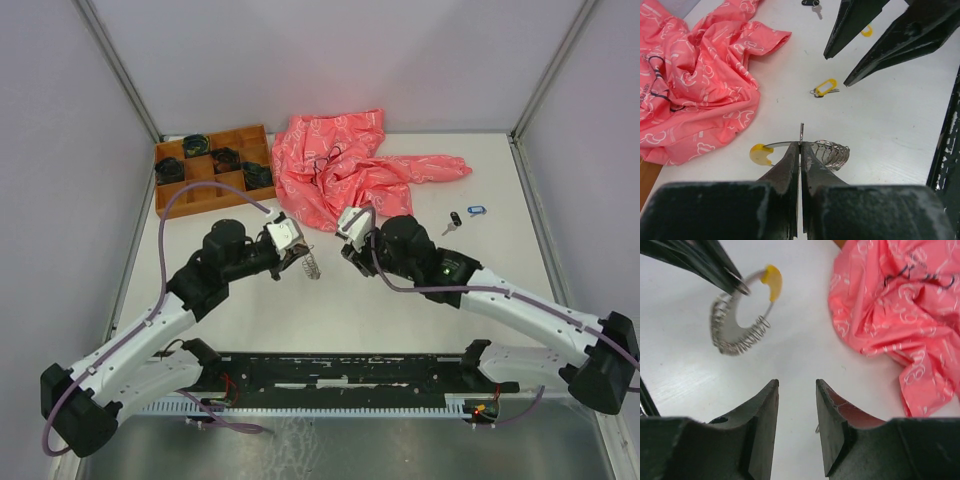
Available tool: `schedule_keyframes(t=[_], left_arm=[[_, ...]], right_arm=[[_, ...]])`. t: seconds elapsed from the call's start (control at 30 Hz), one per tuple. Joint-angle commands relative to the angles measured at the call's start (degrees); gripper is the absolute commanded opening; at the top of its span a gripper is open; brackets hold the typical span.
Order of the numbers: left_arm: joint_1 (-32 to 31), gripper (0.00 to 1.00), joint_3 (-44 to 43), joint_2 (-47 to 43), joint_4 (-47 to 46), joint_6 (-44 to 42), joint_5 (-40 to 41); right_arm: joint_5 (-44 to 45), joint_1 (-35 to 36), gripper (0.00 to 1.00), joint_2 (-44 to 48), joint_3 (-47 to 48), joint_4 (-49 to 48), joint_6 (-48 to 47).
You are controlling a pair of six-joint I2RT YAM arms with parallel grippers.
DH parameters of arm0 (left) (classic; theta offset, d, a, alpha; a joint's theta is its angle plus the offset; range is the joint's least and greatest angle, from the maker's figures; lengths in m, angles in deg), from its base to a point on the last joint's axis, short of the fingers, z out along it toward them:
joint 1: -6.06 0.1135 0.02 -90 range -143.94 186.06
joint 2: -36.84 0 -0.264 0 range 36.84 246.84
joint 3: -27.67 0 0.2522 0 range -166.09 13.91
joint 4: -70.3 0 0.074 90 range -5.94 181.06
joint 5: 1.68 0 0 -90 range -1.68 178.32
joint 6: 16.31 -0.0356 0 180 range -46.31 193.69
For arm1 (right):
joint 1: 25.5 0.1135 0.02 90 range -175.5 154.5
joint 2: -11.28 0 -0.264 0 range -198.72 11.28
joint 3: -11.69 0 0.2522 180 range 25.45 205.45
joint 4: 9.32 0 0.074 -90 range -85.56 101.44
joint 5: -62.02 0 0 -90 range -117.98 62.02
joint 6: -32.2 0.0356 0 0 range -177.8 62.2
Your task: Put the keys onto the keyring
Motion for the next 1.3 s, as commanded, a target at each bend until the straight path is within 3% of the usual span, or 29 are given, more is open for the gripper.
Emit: schedule_keyframes(t=[0.0,0.3,0.63,1.27], left_arm=[[0.27,0.03,-1.69,-1.8,-0.73,-2.5,5.06],[0.25,0.03,-2.01,-2.43,2.88,-4.9,9.04],[0.23,0.03,-0.57,-2.21,3.49,-5.6,12.87],[0.68,0.03,-0.86,-1.57,3.89,-4.89,14.82]], right_arm=[[4.17,-3.79,0.44,-5.15,4.68,11.0,5.95],[2.53,-11.48,0.41,-19.47,10.14,18.13,10.85],[7.3,-12.02,0.37,-33.19,16.99,20.61,15.83],[17.39,-10.34,0.33,-44.07,22.65,21.37,20.78]])
